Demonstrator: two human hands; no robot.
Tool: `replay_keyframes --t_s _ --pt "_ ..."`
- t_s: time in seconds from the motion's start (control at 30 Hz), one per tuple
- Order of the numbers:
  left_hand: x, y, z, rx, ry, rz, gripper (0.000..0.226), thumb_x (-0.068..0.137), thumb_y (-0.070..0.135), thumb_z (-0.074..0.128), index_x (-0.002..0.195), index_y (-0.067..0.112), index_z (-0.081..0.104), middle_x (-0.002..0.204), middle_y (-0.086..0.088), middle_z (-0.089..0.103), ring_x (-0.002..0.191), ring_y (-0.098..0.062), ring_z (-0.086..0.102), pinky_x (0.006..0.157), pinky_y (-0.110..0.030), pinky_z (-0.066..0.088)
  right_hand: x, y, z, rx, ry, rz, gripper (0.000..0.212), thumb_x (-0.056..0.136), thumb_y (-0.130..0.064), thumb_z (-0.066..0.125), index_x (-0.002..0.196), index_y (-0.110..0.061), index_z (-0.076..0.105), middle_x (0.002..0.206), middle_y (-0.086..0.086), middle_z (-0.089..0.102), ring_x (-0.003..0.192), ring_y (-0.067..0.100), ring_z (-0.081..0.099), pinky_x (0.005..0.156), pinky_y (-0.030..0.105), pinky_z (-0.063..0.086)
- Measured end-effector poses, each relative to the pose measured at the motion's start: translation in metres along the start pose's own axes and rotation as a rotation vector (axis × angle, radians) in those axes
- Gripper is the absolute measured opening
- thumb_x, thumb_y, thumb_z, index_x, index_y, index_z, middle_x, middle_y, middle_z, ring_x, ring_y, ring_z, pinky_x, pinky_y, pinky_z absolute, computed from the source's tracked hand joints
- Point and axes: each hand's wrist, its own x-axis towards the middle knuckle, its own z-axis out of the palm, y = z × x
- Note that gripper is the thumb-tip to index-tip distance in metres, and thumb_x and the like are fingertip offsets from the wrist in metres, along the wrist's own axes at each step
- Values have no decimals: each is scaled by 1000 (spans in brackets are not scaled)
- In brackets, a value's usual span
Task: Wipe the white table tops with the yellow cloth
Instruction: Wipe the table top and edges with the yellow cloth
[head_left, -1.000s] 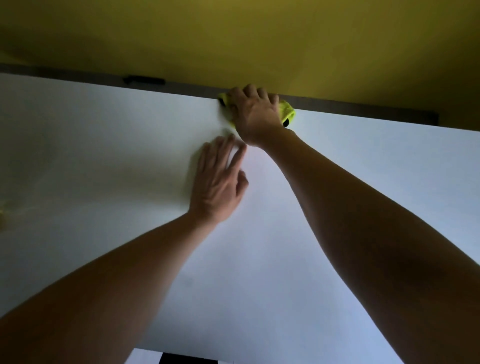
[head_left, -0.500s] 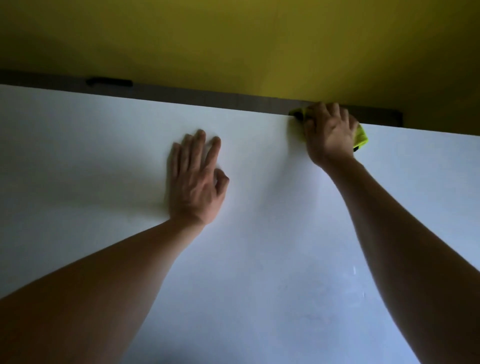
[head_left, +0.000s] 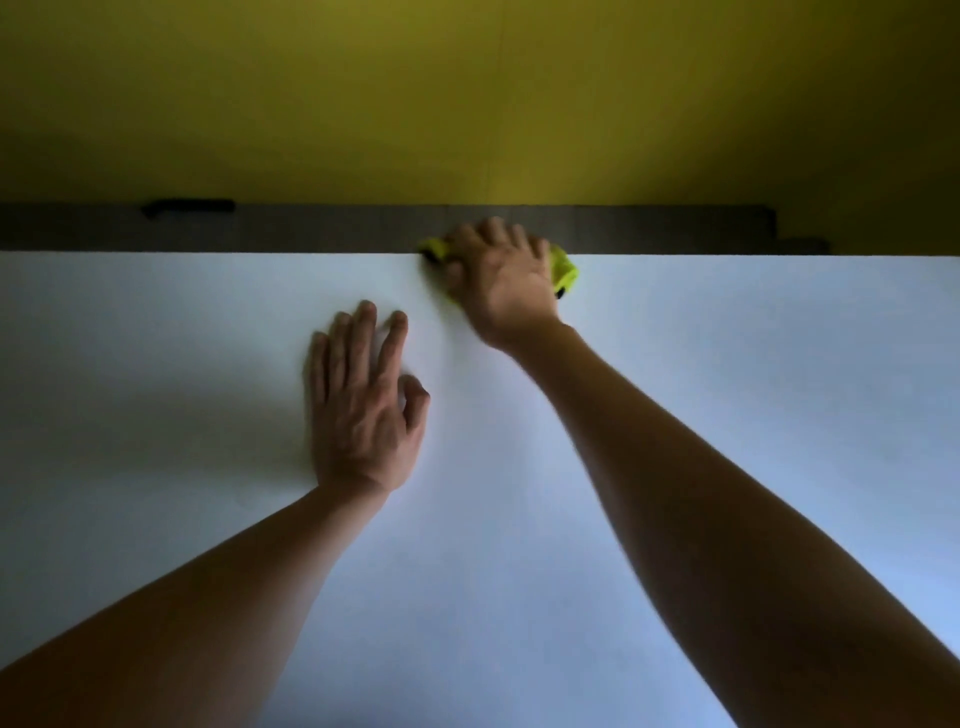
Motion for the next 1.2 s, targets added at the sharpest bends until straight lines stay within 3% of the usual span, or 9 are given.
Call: replay_keyframes --t_s 0.13,0.23,0.33,0.5,0.67,0.87,1.0,1.2 --pt "0 -1 -1 -9 -13 -10 65 97 29 43 160 16 40 169 -16 30 156 -41 28 128 -57 18 -35 94 -35 -52 99 173 51 87 -48 30 120 -25 60 116 12 55 108 34 50 89 43 33" --pt "2 1 0 -4 -20 -10 64 98 28 43 161 16 39 169 -16 30 155 -42 28 128 -58 17 -43 119 -47 -64 116 269 48 87 -43 26 111 -17 59 113 16 55 106 36 50 92 44 33" --pt "1 1 1 0 -28 -15 64 98 28 42 161 16 39 170 -17 29 155 -42 27 128 -57 16 -38 98 -37 -109 134 323 43 88 -41 31 110 -15 58 113 17 54 107 37 49 93 45 32" --pt "0 0 -1 -13 -19 -10 65 96 28 44 159 15 42 168 -18 32 154 -42 30 128 -58 17 -17 16 2 -71 131 208 32 94 -43 47 116 -26 62 113 11 55 106 33 50 95 45 31" --pt "1 -3 -2 10 -22 0 65 96 31 40 159 16 42 168 -17 32 154 -41 30 128 -56 17 3 -38 16 -38 62 59 36 99 -43 40 126 -24 54 118 7 52 113 31 47 100 46 31" --pt "1 0 2 4 -6 7 65 95 29 43 159 15 42 167 -19 32 153 -42 30 128 -58 17 -27 79 -20 -72 163 165 42 89 -48 38 115 -25 61 113 10 58 105 33 52 85 42 32" --pt "-1 -1 1 9 14 21 63 97 27 42 158 14 42 167 -19 32 153 -43 31 128 -57 17 -51 153 -49 -95 186 250 41 87 -43 33 108 -16 57 110 18 56 103 38 51 88 46 35" --pt "-6 7 7 41 43 -5 56 104 23 37 158 10 42 165 -22 35 152 -44 33 127 -55 19 -54 152 -47 -128 187 286 33 89 -37 40 107 -15 57 111 18 55 106 38 50 95 46 33"
